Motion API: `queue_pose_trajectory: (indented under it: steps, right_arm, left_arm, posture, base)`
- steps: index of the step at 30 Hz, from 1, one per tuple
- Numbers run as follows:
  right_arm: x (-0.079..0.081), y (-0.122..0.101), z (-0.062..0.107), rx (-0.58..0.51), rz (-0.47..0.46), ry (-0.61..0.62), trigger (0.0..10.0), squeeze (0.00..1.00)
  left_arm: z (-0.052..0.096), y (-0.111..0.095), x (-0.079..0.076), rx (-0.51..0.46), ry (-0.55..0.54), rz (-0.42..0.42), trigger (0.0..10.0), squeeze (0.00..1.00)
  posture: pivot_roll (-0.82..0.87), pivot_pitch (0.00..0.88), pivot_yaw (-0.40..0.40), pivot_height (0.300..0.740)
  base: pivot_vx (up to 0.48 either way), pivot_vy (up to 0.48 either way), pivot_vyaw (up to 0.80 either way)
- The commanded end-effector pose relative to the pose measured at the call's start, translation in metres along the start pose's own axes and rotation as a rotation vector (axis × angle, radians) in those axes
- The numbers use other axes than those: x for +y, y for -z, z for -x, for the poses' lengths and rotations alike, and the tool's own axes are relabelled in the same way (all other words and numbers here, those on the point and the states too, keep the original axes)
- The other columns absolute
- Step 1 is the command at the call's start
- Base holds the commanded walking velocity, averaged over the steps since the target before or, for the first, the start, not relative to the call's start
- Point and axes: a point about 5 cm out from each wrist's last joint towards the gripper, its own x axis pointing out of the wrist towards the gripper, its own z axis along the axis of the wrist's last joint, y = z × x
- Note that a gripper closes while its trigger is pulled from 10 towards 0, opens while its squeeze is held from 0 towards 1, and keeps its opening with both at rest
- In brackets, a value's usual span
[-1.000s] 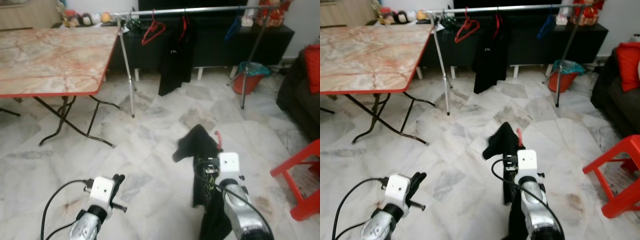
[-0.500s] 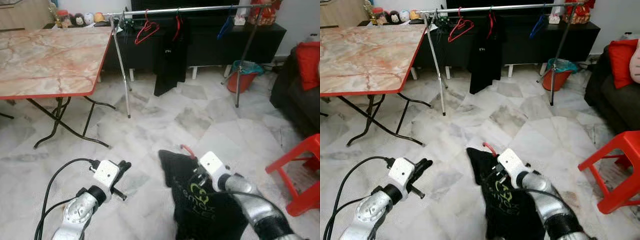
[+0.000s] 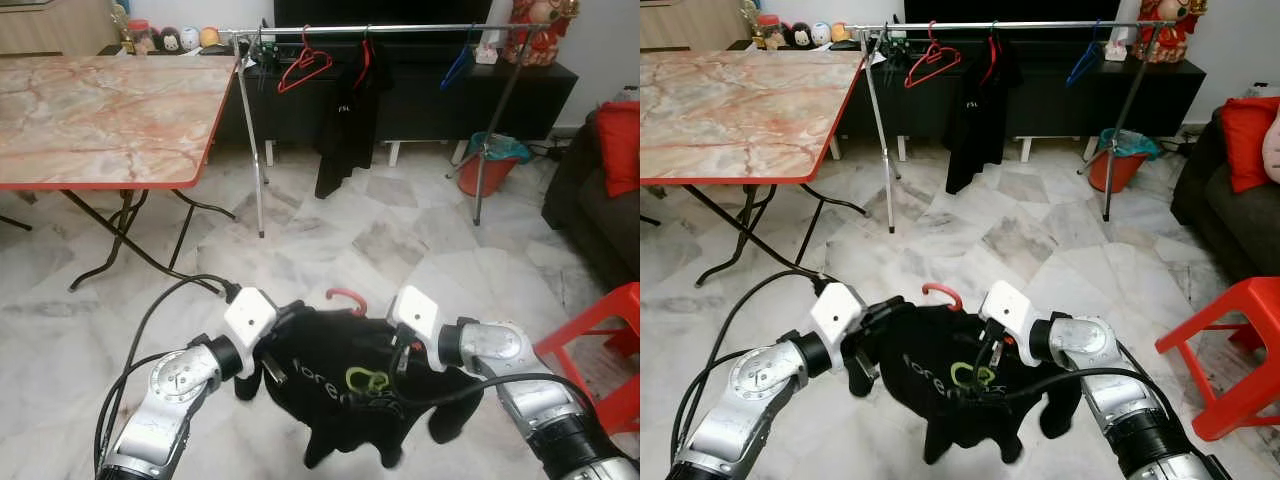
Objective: Hang hanger
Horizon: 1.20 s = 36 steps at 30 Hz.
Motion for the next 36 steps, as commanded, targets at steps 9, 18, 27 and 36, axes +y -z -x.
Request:
queue_pose_trajectory:
  steps: [9,18,27,36]
  right_arm:
    - [0.005,0.005,-0.001,0.058,0.033,-0.128,10.0,0.00]
    - [0.008,0.000,0.003,0.042,0.055,-0.210,10.0,0.00]
    - [0.003,-0.005,0.006,0.019,0.059,-0.200,10.0,0.00]
    - [-0.005,-0.025,0.010,-0.051,0.093,-0.183,10.0,0.00]
  left_arm:
    - [0.000,0.003,-0.009,0.061,0.179,-0.046,10.0,0.00]
    - [-0.009,-0.002,-0.020,0.067,0.329,-0.075,10.0,0.00]
    - [-0.009,-0.001,-0.008,0.071,0.257,-0.088,10.0,0.00]
    - [-0.009,-0.013,0.005,0.039,0.192,-0.111,10.0,0.00]
  posture:
    - [0.03,0.014,-0.026,0.740]
    - [0.01,0.032,-0.008,0.740]
    - [0.04,0.003,-0.029,0.740]
    - [0.06,0.000,-0.046,0.740]
  base:
    - [0.000,0.000,0.00]
    - [0.000,0.000,0.00]
    - [0.000,0.000,0.00]
    - [0.000,0.000,0.00]
